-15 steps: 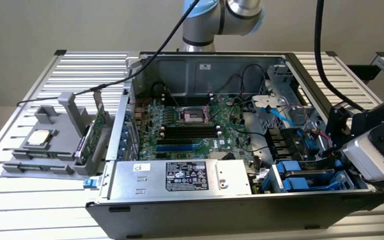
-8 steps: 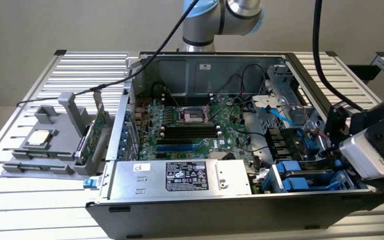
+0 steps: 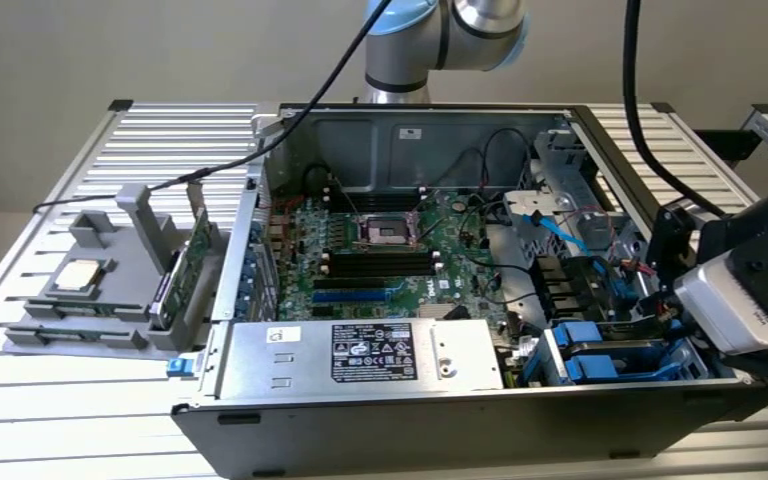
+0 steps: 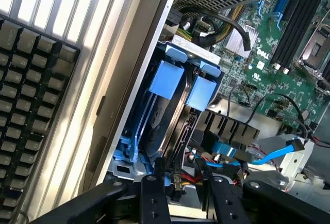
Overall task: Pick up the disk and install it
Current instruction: 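Insert the second disk wire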
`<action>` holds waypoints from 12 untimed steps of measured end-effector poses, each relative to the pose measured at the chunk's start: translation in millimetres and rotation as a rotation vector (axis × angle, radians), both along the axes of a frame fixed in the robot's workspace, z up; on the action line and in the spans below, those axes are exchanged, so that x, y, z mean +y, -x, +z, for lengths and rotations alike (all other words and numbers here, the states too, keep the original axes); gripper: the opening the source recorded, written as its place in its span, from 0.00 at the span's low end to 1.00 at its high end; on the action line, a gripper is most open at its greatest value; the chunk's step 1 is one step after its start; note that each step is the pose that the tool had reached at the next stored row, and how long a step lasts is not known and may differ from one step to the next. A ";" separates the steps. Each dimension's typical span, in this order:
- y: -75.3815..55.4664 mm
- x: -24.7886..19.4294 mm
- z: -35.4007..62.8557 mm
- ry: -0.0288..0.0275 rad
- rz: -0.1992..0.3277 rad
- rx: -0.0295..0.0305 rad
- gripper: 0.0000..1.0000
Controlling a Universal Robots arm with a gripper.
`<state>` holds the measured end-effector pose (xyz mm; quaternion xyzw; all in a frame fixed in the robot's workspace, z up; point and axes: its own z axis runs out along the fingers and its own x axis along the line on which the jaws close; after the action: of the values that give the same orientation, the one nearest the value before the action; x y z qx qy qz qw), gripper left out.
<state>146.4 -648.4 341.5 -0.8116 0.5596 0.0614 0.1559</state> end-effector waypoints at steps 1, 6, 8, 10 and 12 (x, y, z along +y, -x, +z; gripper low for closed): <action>0.2 0.0 -0.1 -0.0002 -0.001 0.0001 0.37; 1.0 0.0 -1.5 0.0085 -0.005 0.0040 0.37; 2.1 -0.1 -3.2 0.0123 -0.006 0.0046 0.37; 3.1 -0.1 -4.1 0.0132 -0.006 0.0046 0.37; 4.3 0.0 -4.5 0.0132 -0.006 0.0046 0.37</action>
<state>142.1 -648.5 337.1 -0.8108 0.5628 0.0591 0.1494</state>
